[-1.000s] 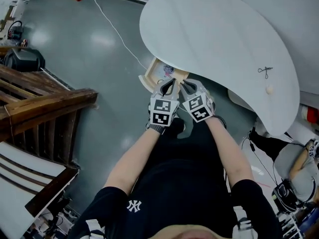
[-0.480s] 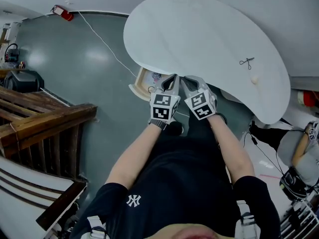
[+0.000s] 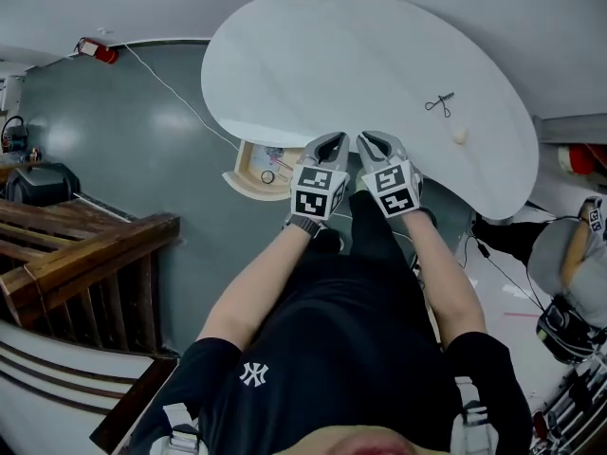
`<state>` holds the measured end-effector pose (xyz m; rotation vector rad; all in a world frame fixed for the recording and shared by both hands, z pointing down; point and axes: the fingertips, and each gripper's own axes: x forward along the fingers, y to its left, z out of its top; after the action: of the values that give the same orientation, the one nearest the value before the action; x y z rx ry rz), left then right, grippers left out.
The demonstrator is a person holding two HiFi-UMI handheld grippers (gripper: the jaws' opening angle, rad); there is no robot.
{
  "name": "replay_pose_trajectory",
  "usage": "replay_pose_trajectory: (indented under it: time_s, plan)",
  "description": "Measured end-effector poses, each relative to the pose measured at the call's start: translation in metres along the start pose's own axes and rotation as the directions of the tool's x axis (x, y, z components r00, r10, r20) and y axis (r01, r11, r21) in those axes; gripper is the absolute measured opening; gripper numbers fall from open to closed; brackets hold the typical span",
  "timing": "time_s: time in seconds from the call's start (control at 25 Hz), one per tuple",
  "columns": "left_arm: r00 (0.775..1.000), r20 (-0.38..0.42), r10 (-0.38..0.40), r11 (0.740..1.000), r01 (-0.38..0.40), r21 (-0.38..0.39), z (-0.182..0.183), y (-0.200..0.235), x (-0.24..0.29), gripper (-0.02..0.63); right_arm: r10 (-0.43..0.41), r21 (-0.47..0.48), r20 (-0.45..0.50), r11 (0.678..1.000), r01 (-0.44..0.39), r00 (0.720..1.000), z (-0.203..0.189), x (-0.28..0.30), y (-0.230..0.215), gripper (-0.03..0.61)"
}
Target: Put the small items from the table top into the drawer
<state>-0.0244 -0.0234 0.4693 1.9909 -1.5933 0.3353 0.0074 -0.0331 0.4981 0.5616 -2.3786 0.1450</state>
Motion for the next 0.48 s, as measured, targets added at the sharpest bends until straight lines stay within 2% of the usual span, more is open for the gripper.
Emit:
replay_pose_trajectory:
  time_s: [0.48]
  plan:
    - [0.994,-0.063,-0.092,0.994,0.096,0.051,0.008,-0.07,0.076,0.0,-0.147,0.124,-0.041,0.981,0.151,0.988,-0.056,-0.038,-0.111,0.072]
